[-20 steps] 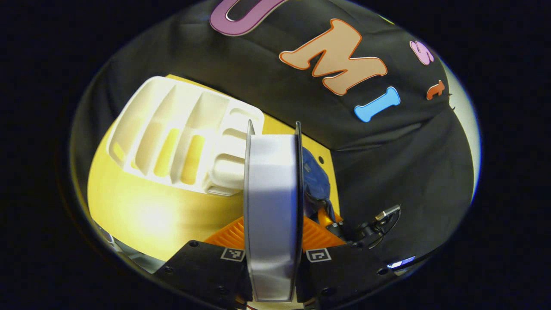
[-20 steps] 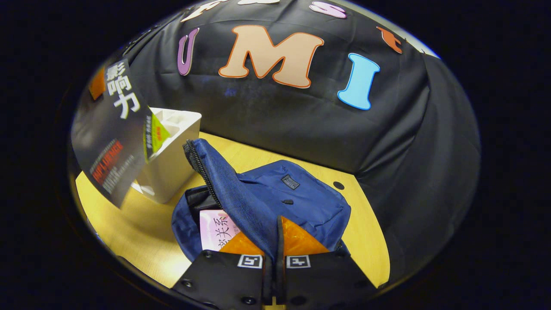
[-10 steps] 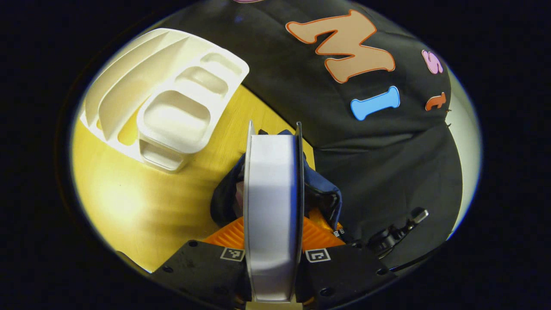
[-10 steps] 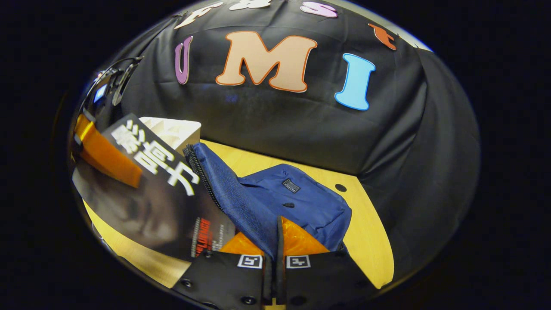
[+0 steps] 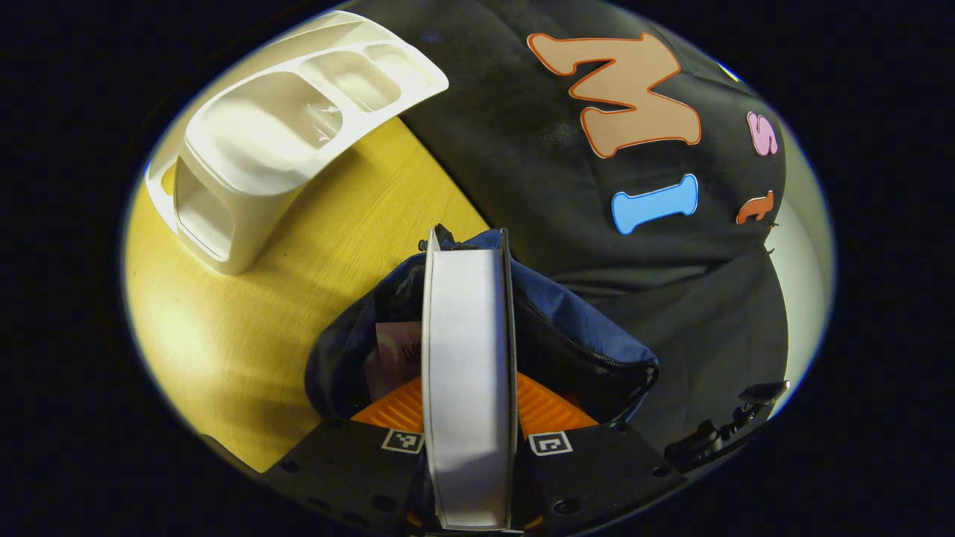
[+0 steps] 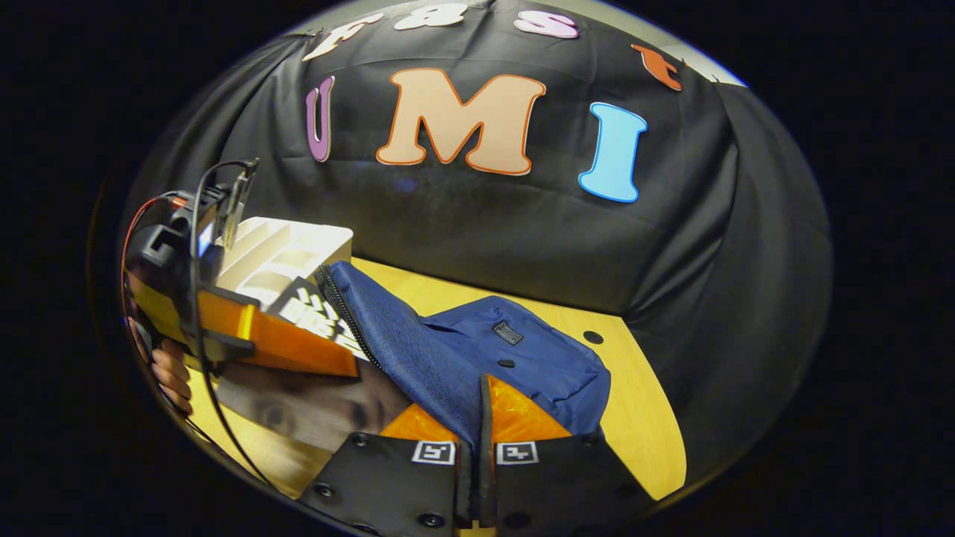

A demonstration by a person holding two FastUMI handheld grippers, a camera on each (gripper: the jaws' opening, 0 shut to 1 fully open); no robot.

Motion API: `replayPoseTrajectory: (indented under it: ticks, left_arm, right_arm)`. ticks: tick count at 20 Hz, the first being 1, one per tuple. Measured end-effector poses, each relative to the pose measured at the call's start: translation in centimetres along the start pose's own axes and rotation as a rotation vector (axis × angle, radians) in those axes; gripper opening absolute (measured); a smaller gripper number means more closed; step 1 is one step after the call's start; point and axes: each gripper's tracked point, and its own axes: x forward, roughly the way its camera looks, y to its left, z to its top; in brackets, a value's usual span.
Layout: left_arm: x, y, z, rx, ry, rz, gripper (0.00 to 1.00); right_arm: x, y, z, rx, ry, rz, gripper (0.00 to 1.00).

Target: Open the schoolbag, grab two books from the bookshelf and put them into the schoolbag.

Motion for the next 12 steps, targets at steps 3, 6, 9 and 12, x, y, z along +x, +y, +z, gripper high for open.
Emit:
replayPoseTrajectory:
  ticks: [3, 6, 9, 12]
  left_arm:
    - [3.2, -0.3, -1.1, -0.032, -0.013, -0.019, 0.36]
    - [5.4, -0.6, -1.9, -0.058, -0.034, -0.04, 0.37]
    - [7.5, -0.5, -2.0, -0.069, -0.06, -0.056, 0.36]
    - [8.8, 0.6, -2.1, -0.033, -0.065, -0.006, 0.4]
  right_arm:
    - [0.0, 0.8, 0.1, -0.025, -0.019, 0.014, 0.06]
    - [-0.3, 1.1, -0.1, -0.024, -0.023, 0.018, 0.06]
    - [-0.4, 1.3, -0.3, -0.021, -0.023, 0.019, 0.06]
    - [-0.1, 1.0, -0.8, -0.016, -0.013, 0.013, 0.05]
